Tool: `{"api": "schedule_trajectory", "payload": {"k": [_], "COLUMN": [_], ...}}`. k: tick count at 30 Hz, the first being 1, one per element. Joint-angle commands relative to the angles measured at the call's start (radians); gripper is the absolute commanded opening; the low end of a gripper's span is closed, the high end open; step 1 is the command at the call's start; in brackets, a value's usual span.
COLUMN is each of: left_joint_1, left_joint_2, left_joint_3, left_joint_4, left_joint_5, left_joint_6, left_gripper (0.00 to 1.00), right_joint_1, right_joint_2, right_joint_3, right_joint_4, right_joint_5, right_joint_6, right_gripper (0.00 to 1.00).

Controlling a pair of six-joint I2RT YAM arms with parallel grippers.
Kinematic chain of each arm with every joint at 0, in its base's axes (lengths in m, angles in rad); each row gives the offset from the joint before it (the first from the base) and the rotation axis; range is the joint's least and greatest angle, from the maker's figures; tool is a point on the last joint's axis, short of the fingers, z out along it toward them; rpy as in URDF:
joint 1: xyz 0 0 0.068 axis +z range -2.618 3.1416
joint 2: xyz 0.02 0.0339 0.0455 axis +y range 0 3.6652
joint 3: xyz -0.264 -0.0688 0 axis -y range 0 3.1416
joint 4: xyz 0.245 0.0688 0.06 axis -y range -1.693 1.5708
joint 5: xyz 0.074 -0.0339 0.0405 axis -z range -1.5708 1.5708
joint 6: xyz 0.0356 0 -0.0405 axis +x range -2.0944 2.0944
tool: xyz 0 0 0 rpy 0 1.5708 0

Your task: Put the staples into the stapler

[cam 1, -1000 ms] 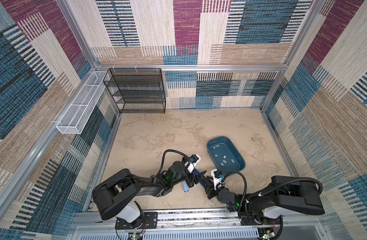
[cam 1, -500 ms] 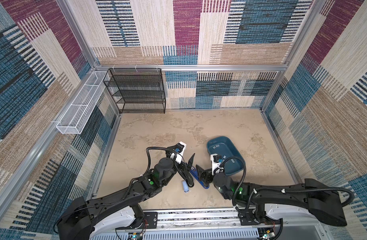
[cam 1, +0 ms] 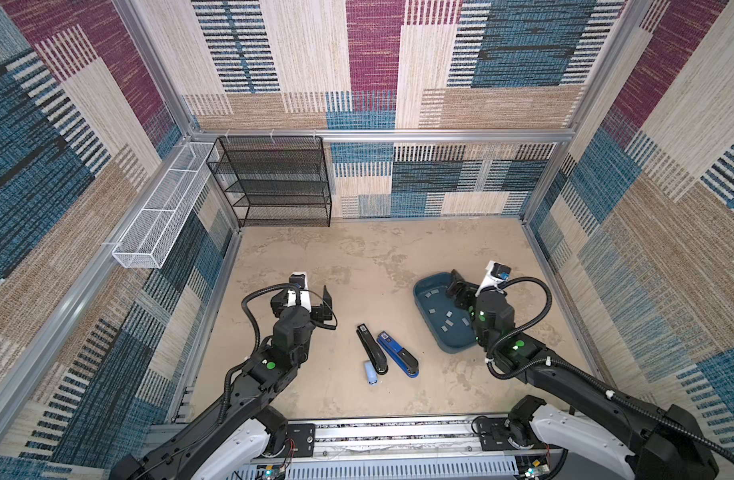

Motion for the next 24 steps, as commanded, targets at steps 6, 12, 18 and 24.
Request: {"api": "schedule_trajectory", "payload": {"k": [6, 12, 18, 24], "left_joint_1": [0.181, 0.289, 0.351, 0.363], "left_joint_2": [0.11, 0.32, 0.489, 0.627], "left_joint_3": [-0.06, -0.126, -0.063, 0.038], "left_joint_4": [0.107, 0.296, 0.367, 0.374], "left_joint_5": [0.021, 0.004, 0.117, 0.206], "left_joint_6": [0.05, 0.099, 0.152, 0.232], "left_gripper": [0.99, 0.99, 0.99, 0.95], "right_joint_1": [-0.229, -0.392, -0.4, -0.414], "right_joint_2": [0.088, 0.253, 0.323, 0.462], "right_joint_3": [-0.19, -0.242, -0.252, -0.188], "right_joint_4": [0.342, 0.463, 0.633, 0.767], "right_joint_5": [0.07, 0.001, -0.038, -0.128], "right_joint_6": [-0.248, -0.177, -0.257, -0.337], "right_gripper": [1.0, 1.0, 1.0, 1.0]}}
